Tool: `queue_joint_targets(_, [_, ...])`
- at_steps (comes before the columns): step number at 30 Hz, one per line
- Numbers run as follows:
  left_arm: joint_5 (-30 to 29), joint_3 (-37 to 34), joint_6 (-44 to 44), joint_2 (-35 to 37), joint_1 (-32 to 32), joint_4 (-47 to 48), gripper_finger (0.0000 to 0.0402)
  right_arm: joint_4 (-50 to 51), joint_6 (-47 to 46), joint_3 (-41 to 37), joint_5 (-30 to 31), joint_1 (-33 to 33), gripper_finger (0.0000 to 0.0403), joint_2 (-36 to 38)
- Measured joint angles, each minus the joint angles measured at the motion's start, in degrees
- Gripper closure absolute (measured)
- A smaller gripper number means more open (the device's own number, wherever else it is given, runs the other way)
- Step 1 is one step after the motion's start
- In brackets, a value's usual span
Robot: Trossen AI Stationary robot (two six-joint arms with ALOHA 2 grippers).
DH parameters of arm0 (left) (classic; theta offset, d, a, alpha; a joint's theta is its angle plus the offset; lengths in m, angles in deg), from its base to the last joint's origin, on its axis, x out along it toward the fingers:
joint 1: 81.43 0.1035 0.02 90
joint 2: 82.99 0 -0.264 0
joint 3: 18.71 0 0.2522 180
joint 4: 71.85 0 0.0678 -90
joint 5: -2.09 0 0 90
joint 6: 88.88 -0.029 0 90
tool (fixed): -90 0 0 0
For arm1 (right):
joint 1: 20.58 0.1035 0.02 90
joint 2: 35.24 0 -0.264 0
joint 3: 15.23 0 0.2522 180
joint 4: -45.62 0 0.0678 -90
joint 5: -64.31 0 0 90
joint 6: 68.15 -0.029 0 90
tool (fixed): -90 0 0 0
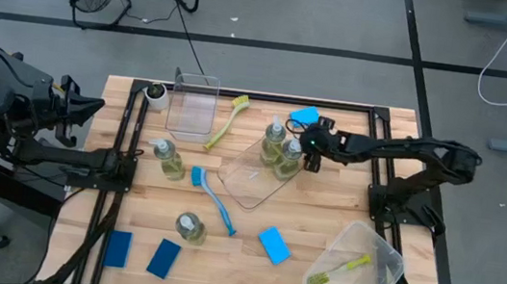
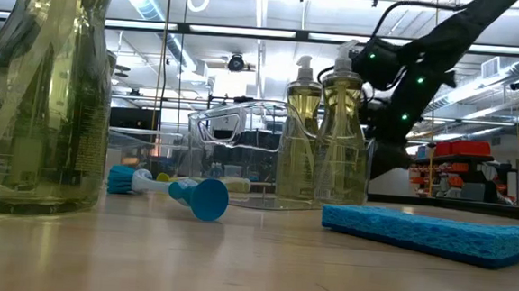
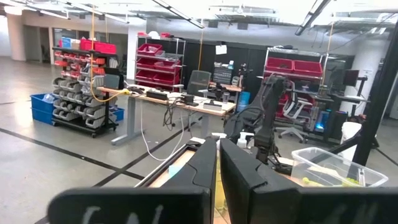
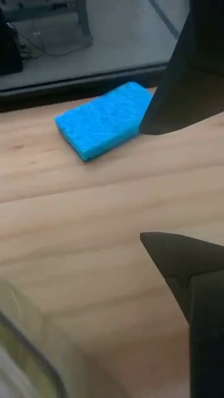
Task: Pick & Place Kitchen Sink Supplies
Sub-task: Put the blue sponge into the top transparent bin
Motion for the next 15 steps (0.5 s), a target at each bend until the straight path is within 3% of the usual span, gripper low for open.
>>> queue_joint_targets(8, [0.0,0.0,0.4,0.0,0.0,0.0,0.0376,-1.6,3.3,5.4,2.5,-5.6,0.0133,-7.2])
queue_joint_targets(15, [0.0,0.0,0.4,0.0,0.0,0.0,0.0376,-3.2,3.6,6.4,-0.2,-9.4,0.0133,-7.9])
